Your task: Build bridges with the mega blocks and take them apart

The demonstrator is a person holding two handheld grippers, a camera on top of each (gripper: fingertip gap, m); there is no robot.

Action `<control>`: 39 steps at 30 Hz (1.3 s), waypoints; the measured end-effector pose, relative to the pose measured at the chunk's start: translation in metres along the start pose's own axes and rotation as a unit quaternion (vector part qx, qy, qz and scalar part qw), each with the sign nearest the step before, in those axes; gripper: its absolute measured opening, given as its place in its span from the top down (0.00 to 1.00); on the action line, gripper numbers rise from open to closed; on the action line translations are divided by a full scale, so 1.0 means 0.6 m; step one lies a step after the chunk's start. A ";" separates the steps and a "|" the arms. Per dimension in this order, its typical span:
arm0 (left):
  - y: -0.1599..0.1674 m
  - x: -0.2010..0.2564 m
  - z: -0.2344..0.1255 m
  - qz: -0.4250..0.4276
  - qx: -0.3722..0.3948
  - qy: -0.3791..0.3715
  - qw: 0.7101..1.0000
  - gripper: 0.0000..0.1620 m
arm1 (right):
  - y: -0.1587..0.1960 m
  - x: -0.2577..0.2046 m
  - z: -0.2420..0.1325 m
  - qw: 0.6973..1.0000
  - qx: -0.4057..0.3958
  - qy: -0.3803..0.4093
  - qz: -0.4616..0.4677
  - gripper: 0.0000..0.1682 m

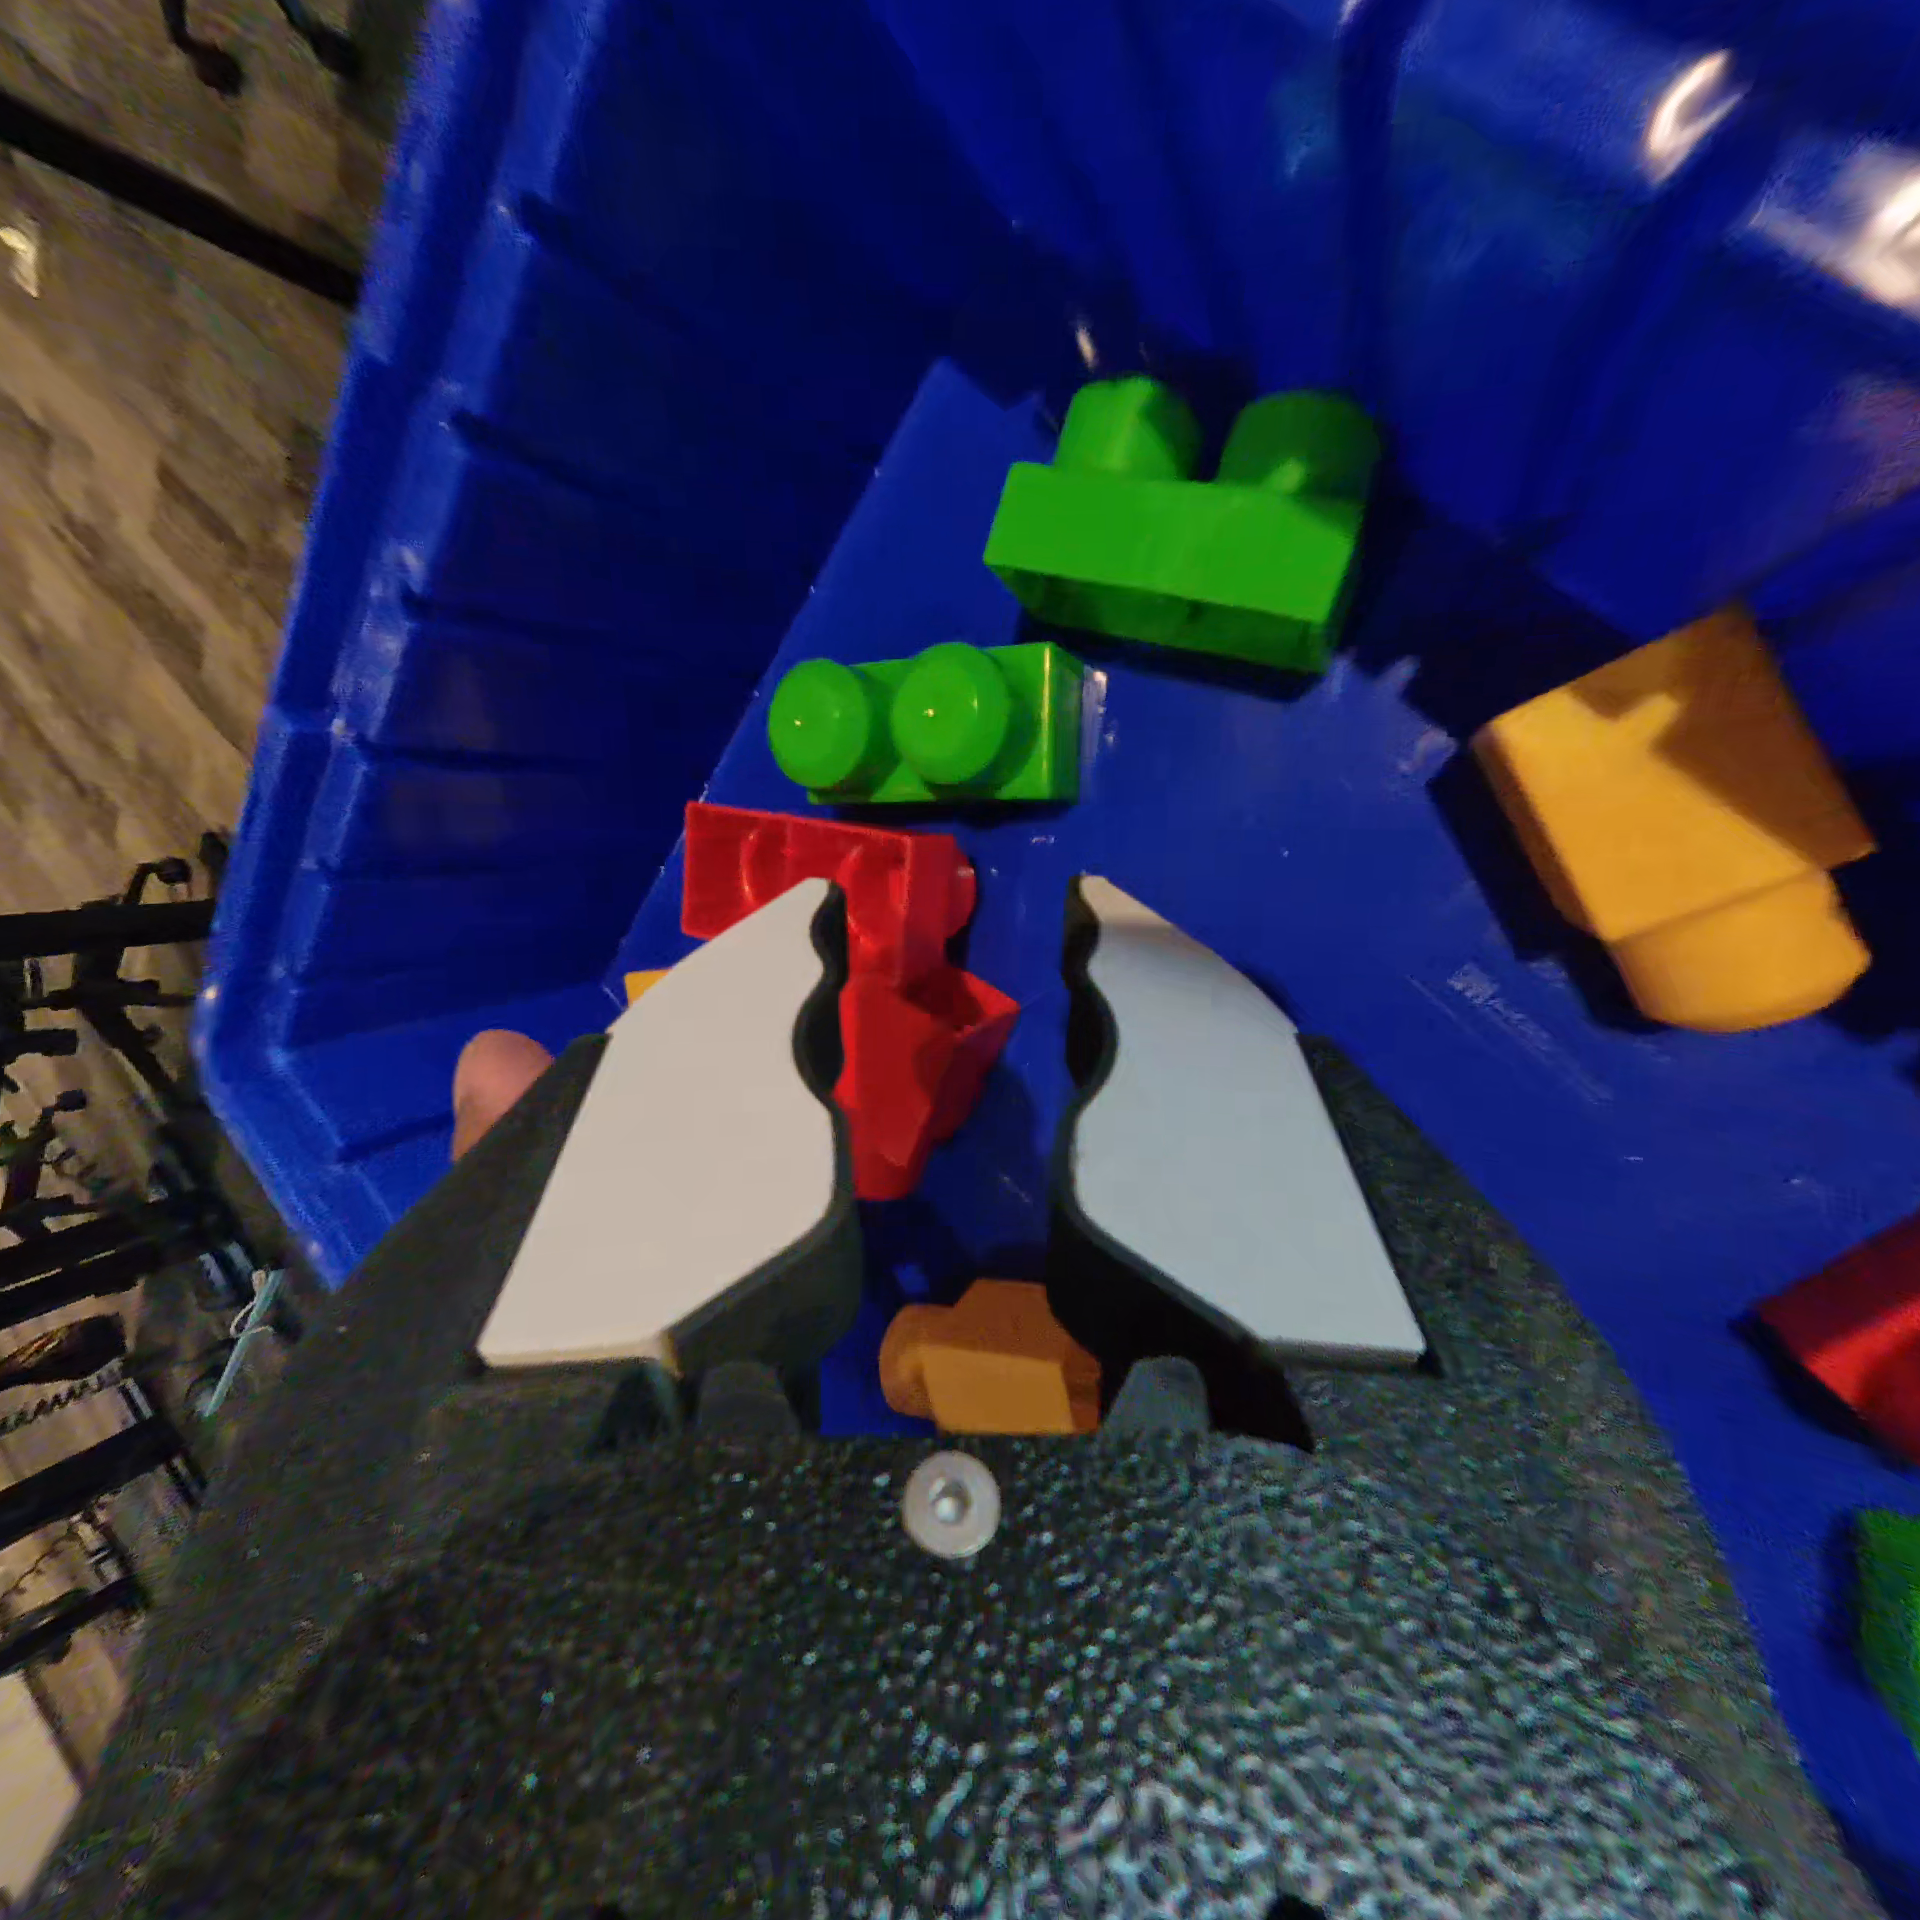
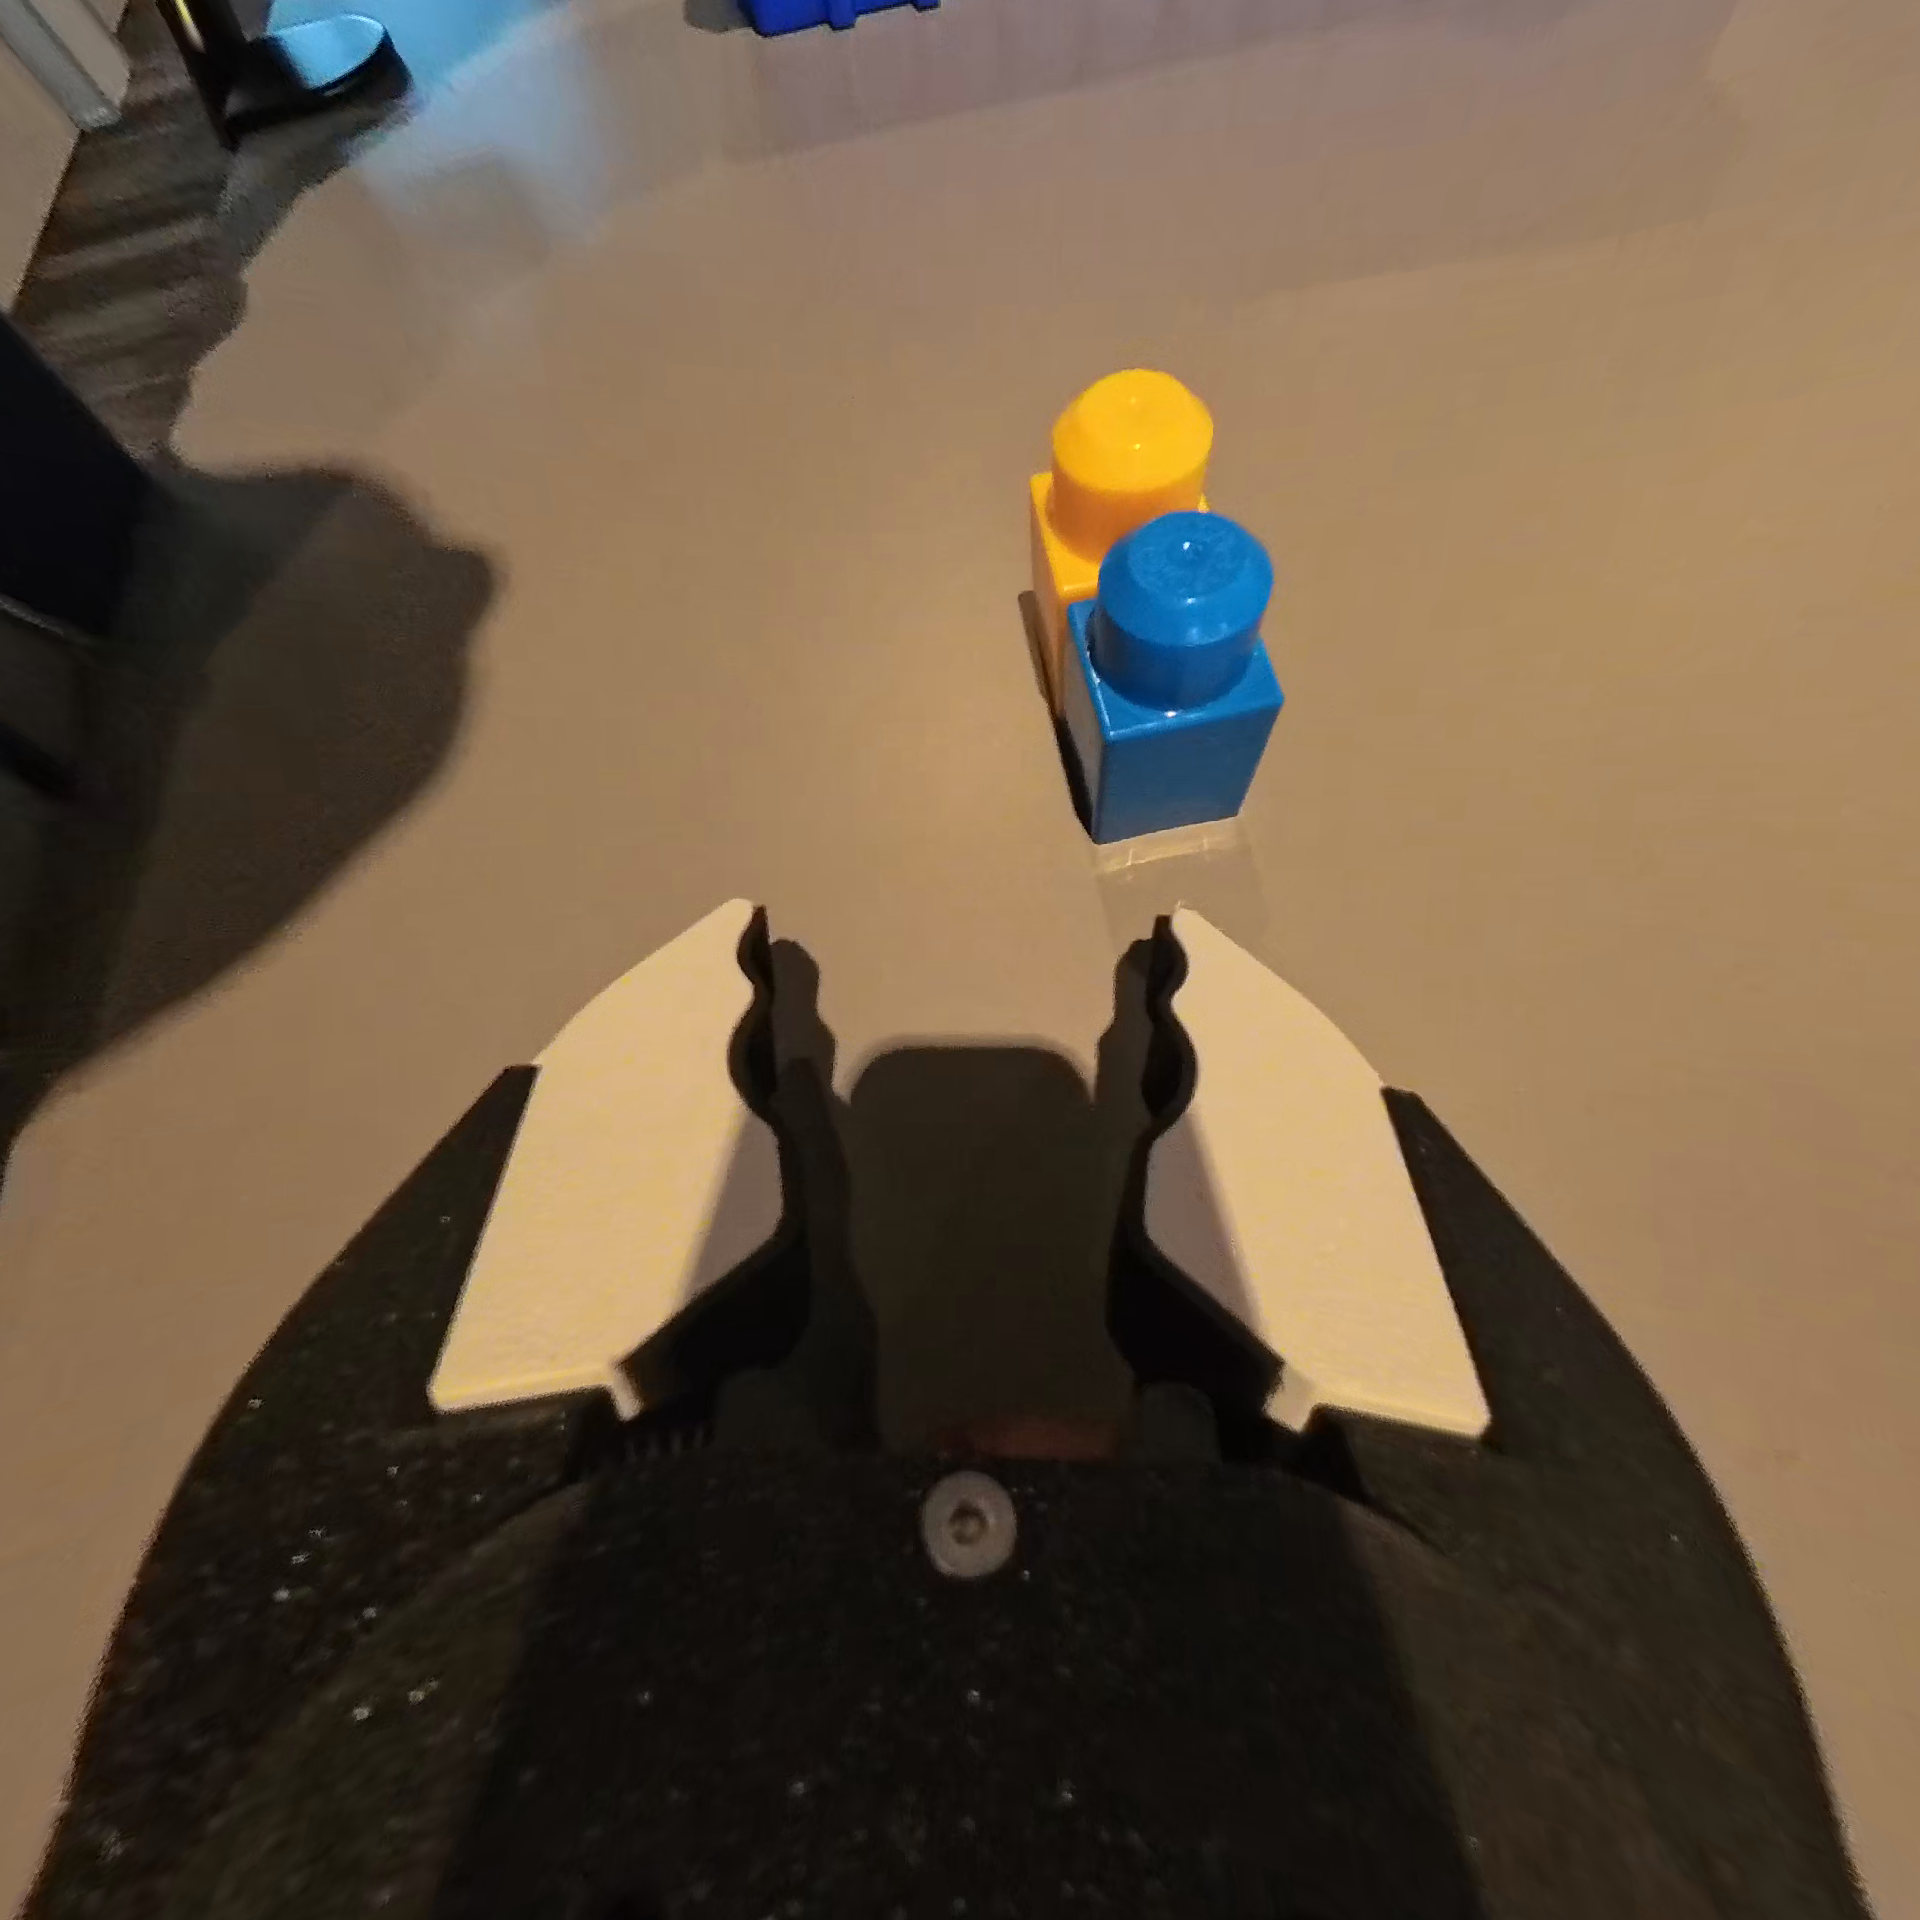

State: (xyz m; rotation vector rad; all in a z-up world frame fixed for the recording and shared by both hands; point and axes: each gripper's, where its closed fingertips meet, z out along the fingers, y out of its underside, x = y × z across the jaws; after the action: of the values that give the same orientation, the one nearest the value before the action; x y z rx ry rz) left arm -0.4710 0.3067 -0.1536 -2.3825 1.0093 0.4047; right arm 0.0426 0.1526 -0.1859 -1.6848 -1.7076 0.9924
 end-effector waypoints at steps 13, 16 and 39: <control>-0.006 -0.001 -0.016 -0.056 -0.031 -0.036 0.997 0.98 | -0.004 -0.003 -0.002 1.000 0.006 -0.004 -0.004 0.59; -0.092 0.028 -0.119 -0.065 0.084 -0.029 0.994 0.98 | -0.010 0.002 -0.003 0.999 0.015 0.023 -0.022 0.59; -0.462 0.714 -0.463 -0.031 0.567 0.650 0.504 0.98 | -0.186 -0.071 -0.155 0.793 0.293 0.314 -0.432 0.67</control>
State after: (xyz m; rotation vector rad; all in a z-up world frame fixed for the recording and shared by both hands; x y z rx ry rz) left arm 0.0418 0.0660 -0.0250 -1.0292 1.0502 -1.8173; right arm 0.0540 0.1283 -0.0367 -0.5629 -1.2655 0.3601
